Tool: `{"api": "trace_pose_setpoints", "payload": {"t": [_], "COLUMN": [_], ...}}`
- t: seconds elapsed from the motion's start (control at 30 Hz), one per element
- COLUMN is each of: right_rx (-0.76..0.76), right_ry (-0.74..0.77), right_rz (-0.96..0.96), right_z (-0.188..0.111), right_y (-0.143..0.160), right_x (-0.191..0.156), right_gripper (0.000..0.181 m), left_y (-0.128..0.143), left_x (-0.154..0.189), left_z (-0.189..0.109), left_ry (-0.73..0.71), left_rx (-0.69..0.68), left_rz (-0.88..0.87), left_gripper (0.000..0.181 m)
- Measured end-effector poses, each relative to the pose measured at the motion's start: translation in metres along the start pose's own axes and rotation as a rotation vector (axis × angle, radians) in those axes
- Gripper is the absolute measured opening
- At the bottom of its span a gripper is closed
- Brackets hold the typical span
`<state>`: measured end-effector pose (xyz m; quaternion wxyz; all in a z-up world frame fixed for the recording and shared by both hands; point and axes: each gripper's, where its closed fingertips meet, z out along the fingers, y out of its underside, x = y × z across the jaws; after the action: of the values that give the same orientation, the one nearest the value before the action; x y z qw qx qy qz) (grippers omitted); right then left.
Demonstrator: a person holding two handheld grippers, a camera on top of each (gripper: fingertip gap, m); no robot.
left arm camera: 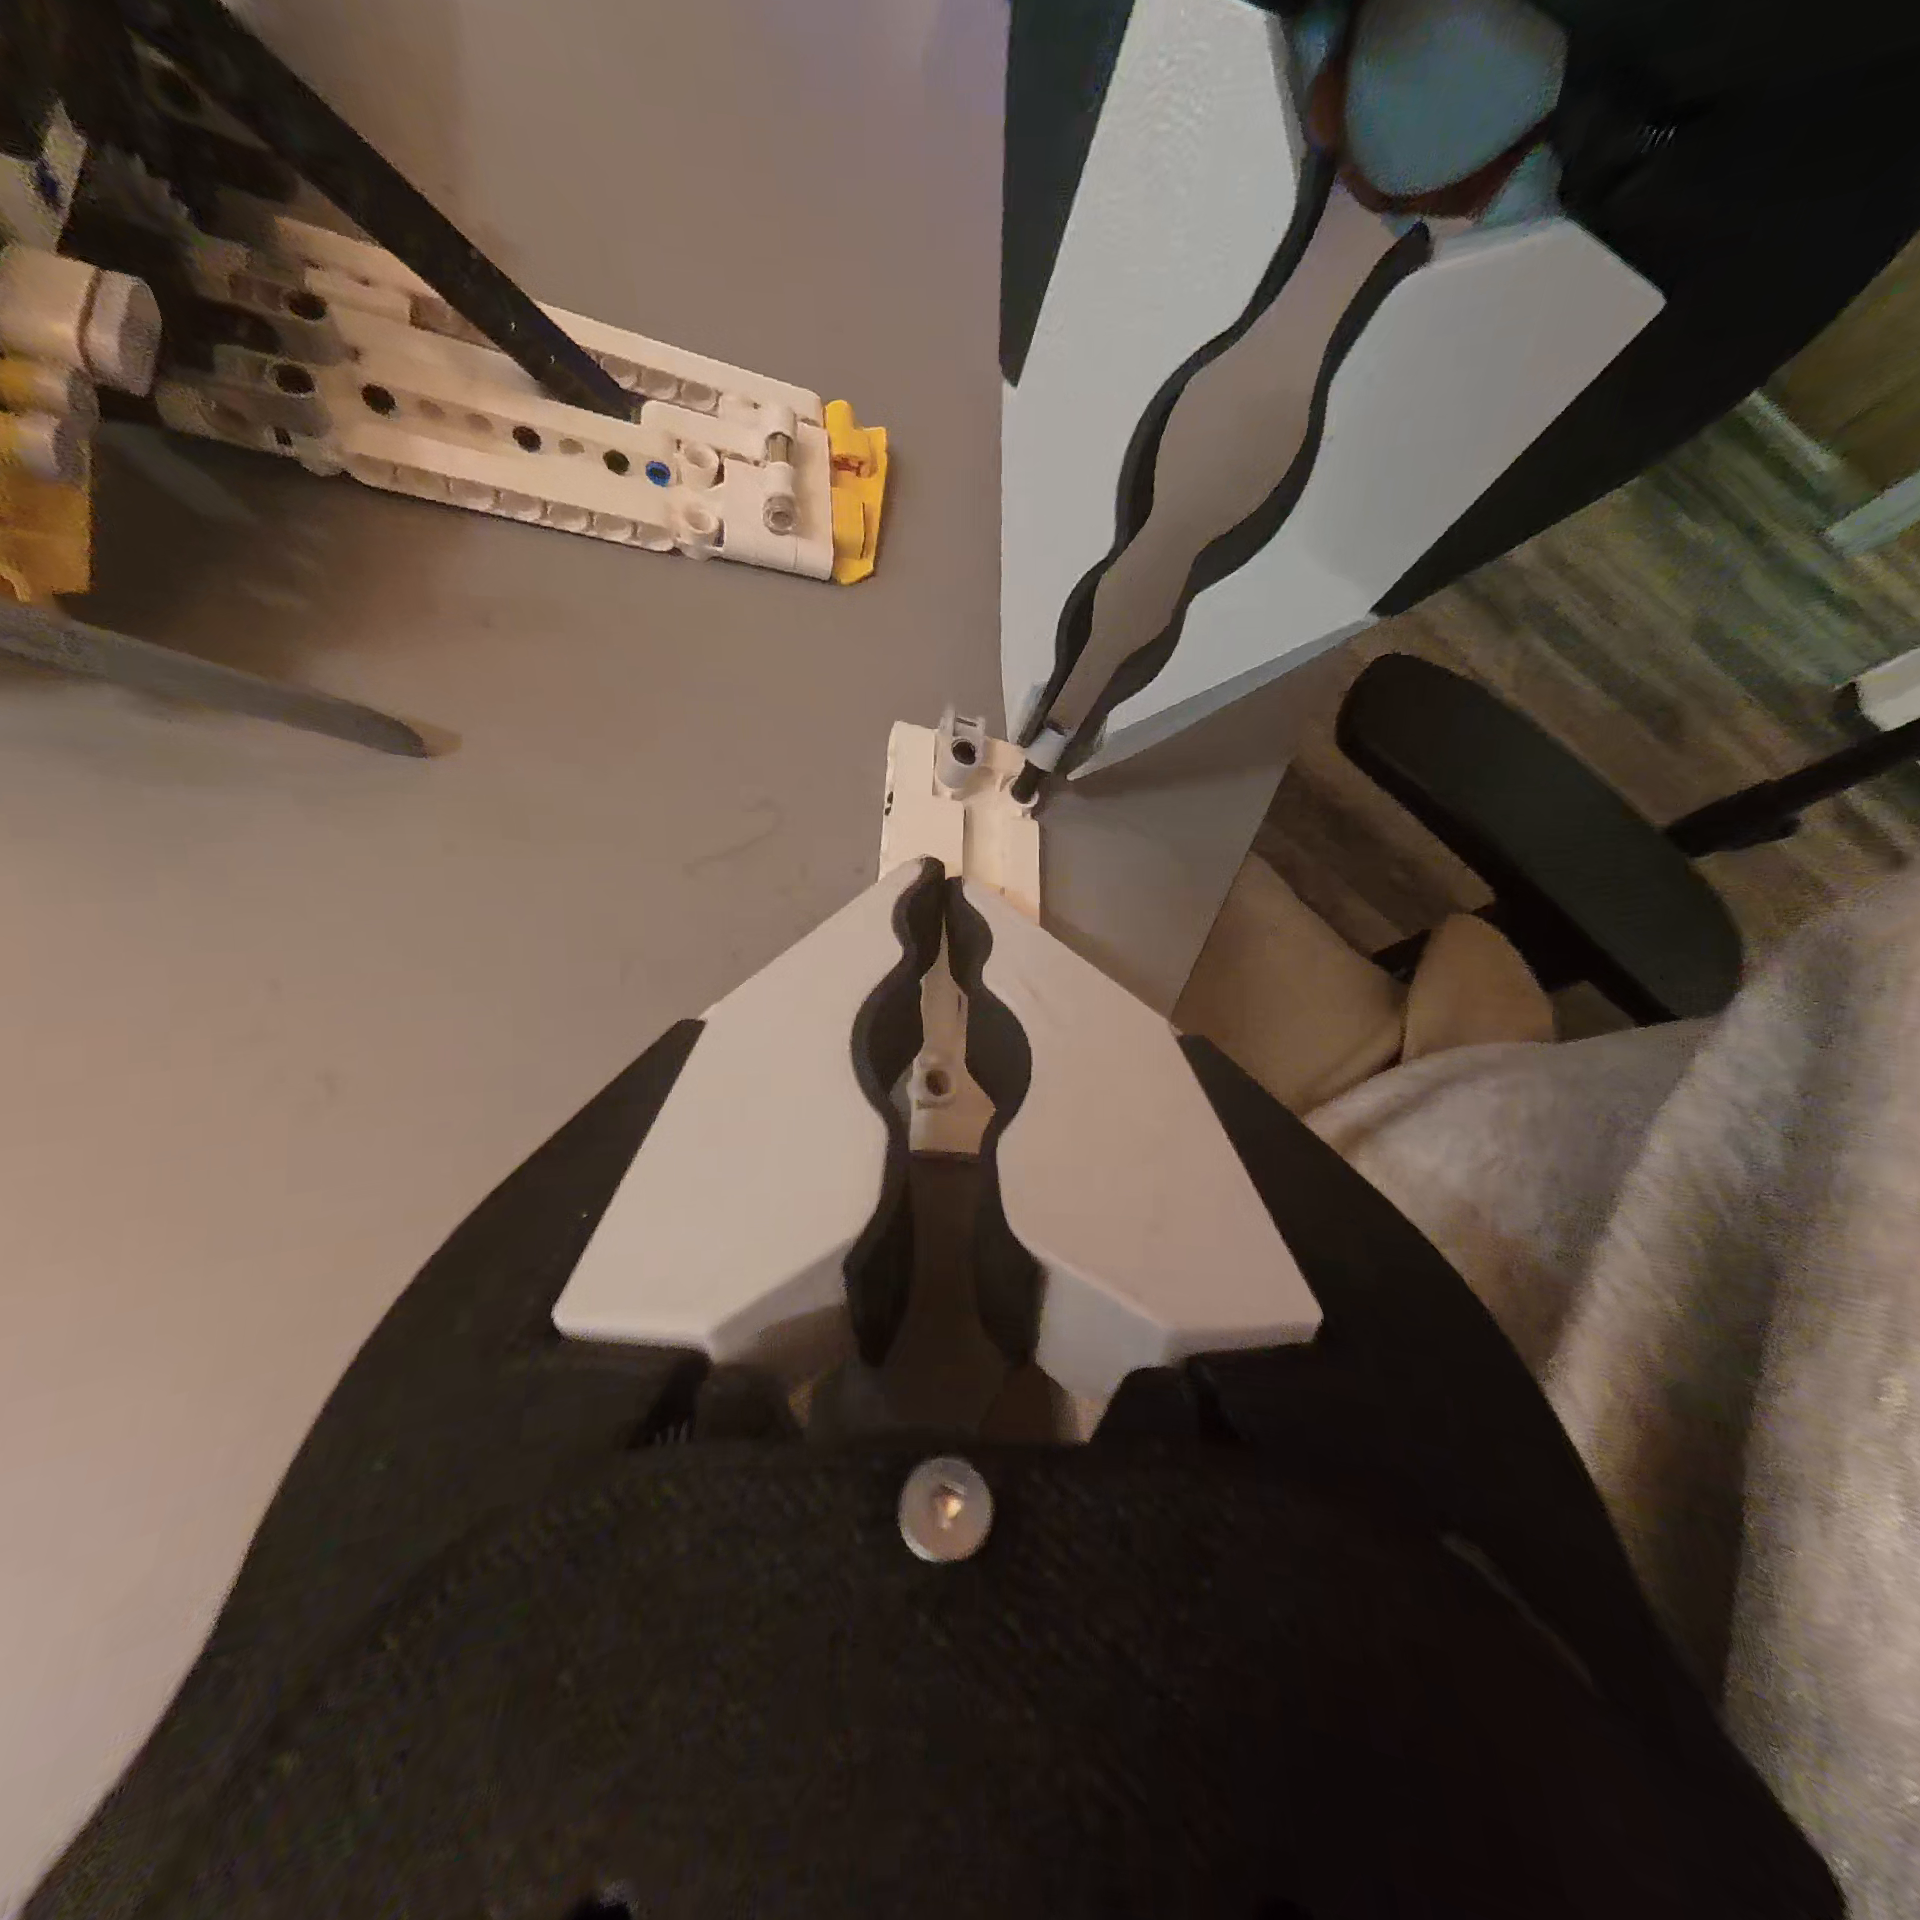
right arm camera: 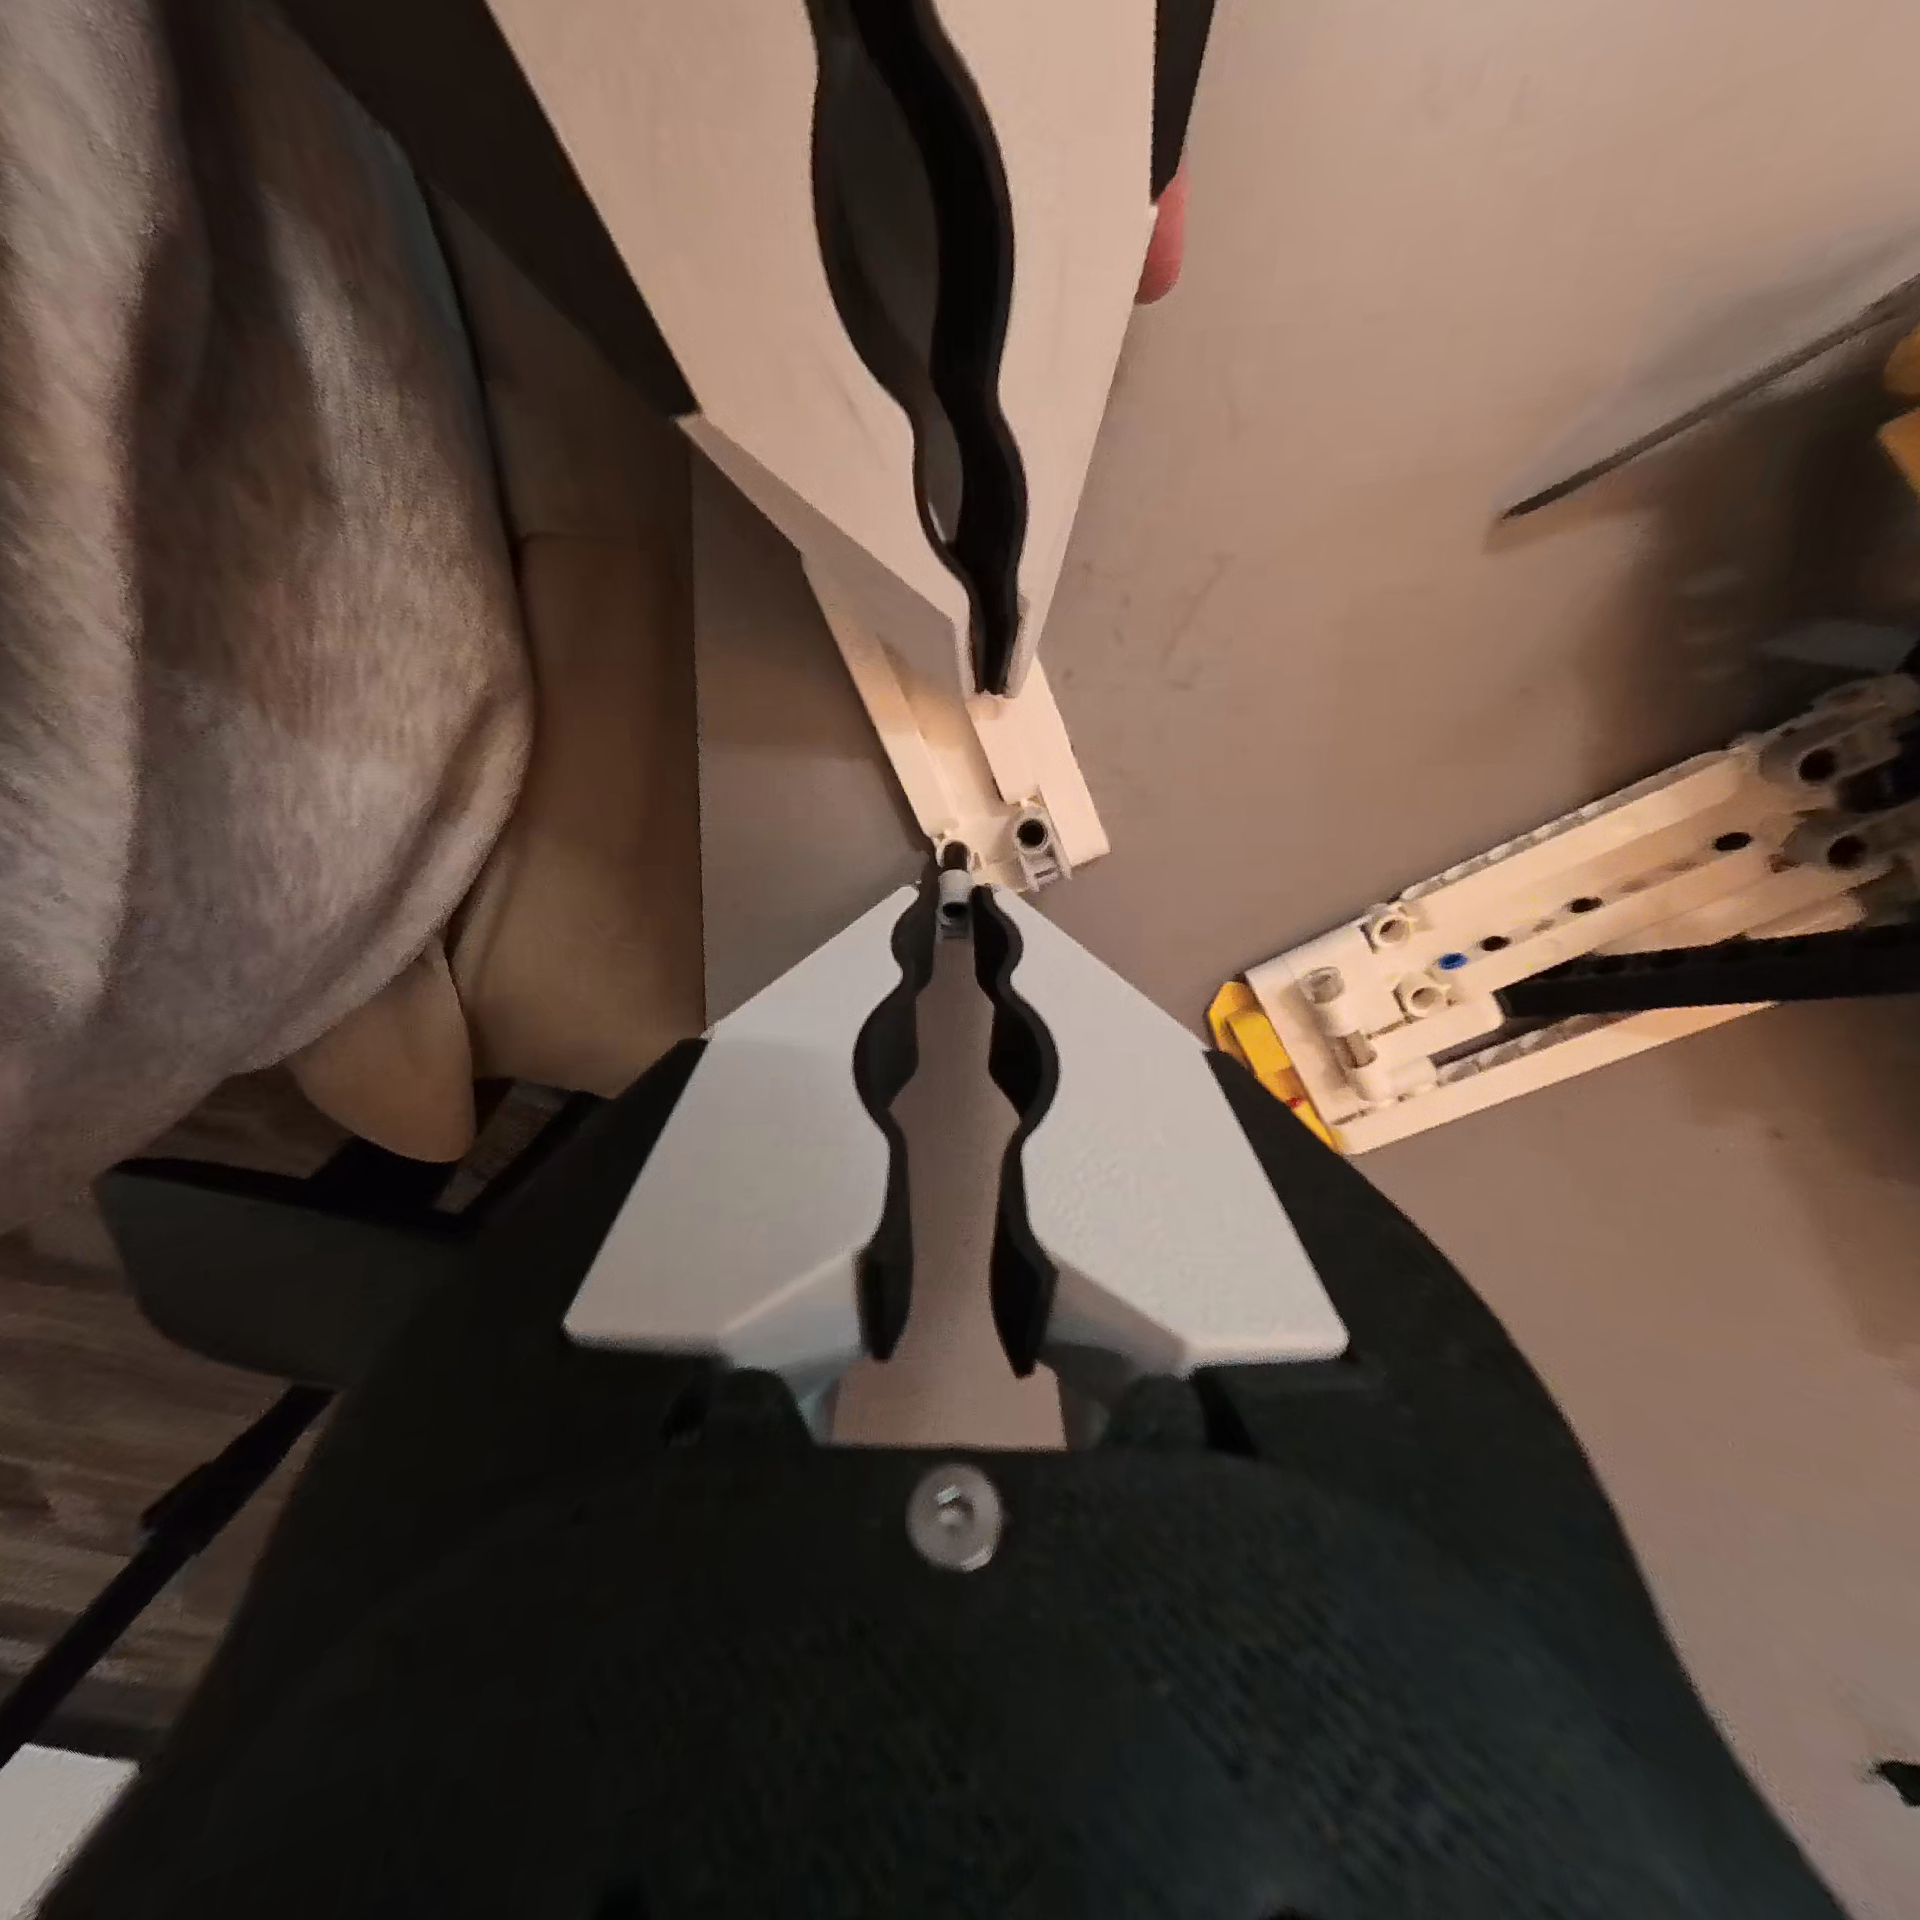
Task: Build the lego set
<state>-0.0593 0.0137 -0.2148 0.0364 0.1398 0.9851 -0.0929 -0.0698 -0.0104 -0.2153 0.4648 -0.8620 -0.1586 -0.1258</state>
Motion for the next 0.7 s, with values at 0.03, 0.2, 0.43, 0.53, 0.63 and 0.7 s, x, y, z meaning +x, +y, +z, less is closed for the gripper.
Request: {"api": "trace_pose_setpoints", "payload": {"t": [0.03, 0.2, 0.43, 0.53, 0.63, 0.7], "right_rx": [0.003, -0.027, -0.053, -0.073, -0.084, -0.087], "right_ry": [-0.002, 0.036, 0.046, 0.042, 0.037, 0.037], "right_rz": [0.006, -0.013, 0.034, 0.043, 0.04, 0.047], "right_z": [0.0, -0.001, -0.001, 0.0, 0.0, 0.001], "right_y": [0.0, 0.0, 0.001, 0.001, -0.001, -0.001], "right_x": [0.0, 0.001, 0.002, -0.002, -0.006, -0.009], "right_gripper": [0.006, 0.005, 0.005, 0.005, 0.005, 0.005], "left_y": [0.0, -0.004, -0.002, -0.003, -0.004, -0.004], "left_x": [0.0, 0.005, 0.01, 0.005, 0.001, -0.003], "left_z": [0.0, -0.004, -0.002, -0.002, -0.002, -0.002], "left_ry": [0.007, 0.042, 0.001, -0.036, -0.058, -0.074], "left_rx": [0.0, 0.036, 0.035, 0.039, 0.041, 0.043], "left_rz": [-0.01, 0.0, 0.109, 0.102, 0.086, 0.066], "left_gripper": [0.0, 0.026, 0.048, 0.039, 0.032, 0.027]}}
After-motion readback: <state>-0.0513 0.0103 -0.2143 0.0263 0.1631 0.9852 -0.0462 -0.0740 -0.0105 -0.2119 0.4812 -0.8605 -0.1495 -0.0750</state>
